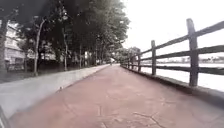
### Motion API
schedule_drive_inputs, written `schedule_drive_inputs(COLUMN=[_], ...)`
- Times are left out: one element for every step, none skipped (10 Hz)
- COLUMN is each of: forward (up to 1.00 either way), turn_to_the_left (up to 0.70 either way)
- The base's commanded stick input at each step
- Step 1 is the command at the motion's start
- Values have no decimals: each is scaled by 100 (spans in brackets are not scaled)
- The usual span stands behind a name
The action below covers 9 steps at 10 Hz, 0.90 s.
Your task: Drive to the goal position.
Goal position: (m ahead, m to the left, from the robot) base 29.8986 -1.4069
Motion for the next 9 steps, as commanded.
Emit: schedule_drive_inputs(forward=[70, 70, 70, 70, 70, 70, 70, 76, 85], turn_to_the_left=[0, 0, 0, 0, 0, 0, 0, 0, 0])
